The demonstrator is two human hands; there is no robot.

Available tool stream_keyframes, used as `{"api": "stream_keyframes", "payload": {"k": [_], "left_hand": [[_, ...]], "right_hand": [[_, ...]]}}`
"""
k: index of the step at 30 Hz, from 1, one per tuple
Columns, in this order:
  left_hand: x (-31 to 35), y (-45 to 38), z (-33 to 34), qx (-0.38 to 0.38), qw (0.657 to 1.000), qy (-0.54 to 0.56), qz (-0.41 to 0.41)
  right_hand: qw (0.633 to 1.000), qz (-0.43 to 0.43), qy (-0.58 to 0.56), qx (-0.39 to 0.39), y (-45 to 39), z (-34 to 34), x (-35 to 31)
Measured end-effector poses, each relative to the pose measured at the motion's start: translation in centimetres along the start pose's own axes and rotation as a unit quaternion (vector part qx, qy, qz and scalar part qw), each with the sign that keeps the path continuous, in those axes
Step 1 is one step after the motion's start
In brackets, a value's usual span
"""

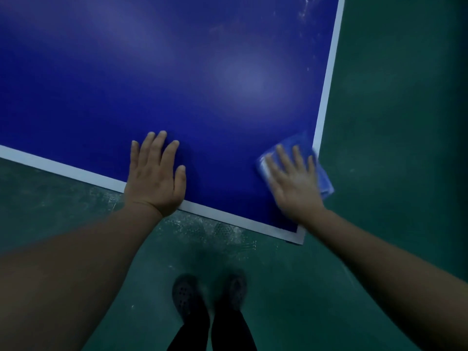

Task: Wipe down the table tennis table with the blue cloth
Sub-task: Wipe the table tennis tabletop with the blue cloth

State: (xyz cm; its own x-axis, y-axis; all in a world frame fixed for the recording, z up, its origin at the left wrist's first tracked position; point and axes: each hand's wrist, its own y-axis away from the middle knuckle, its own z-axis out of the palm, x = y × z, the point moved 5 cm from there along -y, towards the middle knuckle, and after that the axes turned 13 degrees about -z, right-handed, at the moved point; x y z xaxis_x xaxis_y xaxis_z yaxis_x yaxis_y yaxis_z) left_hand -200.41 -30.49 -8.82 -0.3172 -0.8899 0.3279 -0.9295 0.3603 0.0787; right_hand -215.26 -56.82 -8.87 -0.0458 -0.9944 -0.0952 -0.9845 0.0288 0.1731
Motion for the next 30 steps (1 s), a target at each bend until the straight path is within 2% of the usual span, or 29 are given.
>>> {"api": "stream_keyframes", "payload": {"k": [3, 7, 9, 13, 17, 20, 23, 25, 28, 29, 30], "left_hand": [[0.1, 0.0, -0.1, -0.010, 1.000, -0.009, -0.003], [0.3, 0.0, -0.2, -0.017, 1.000, -0.017, -0.005], [0.4, 0.0, -0.3, -0.018, 1.000, -0.018, -0.005], [0.8, 0.0, -0.4, -0.010, 0.999, -0.040, -0.006], [0.9, 0.0, -0.2, -0.008, 0.995, -0.095, -0.026], [1.0, 0.1, -0.3, 0.008, 0.989, -0.119, -0.084], [2.0, 1.1, -0.4, 0.042, 0.974, -0.100, -0.201], [4.6, 2.4, 0.1, 0.066, 0.958, -0.072, -0.269], [10.6, 3.2, 2.1, 0.060, 0.945, -0.041, -0.318], [12.5, 3.1, 2.7, 0.060, 0.943, -0.031, -0.327], [14.1, 2.9, 3.3, 0.064, 0.940, -0.025, -0.334]], "right_hand": [[0.993, -0.116, 0.015, -0.027, 4.6, 1.7, -4.1], [0.983, -0.178, 0.005, -0.037, 4.0, 1.0, -3.1], [0.984, -0.174, 0.007, -0.045, 2.0, 0.5, -1.7], [0.993, -0.112, 0.005, -0.032, -2.4, -0.7, 1.9], [0.989, -0.142, 0.010, -0.040, -6.4, -1.7, 5.4], [0.984, -0.173, 0.010, -0.044, -10.1, -2.7, 8.0], [0.982, -0.181, 0.007, -0.044, -15.2, -4.2, 10.4], [0.988, -0.150, 0.005, -0.023, -19.0, -5.2, 11.0], [0.998, -0.056, -0.009, 0.022, -21.9, -5.9, 8.7], [0.996, -0.084, -0.007, 0.029, -21.5, -5.6, 6.5], [0.987, -0.159, -0.005, 0.019, -20.6, -5.0, 3.8]]}}
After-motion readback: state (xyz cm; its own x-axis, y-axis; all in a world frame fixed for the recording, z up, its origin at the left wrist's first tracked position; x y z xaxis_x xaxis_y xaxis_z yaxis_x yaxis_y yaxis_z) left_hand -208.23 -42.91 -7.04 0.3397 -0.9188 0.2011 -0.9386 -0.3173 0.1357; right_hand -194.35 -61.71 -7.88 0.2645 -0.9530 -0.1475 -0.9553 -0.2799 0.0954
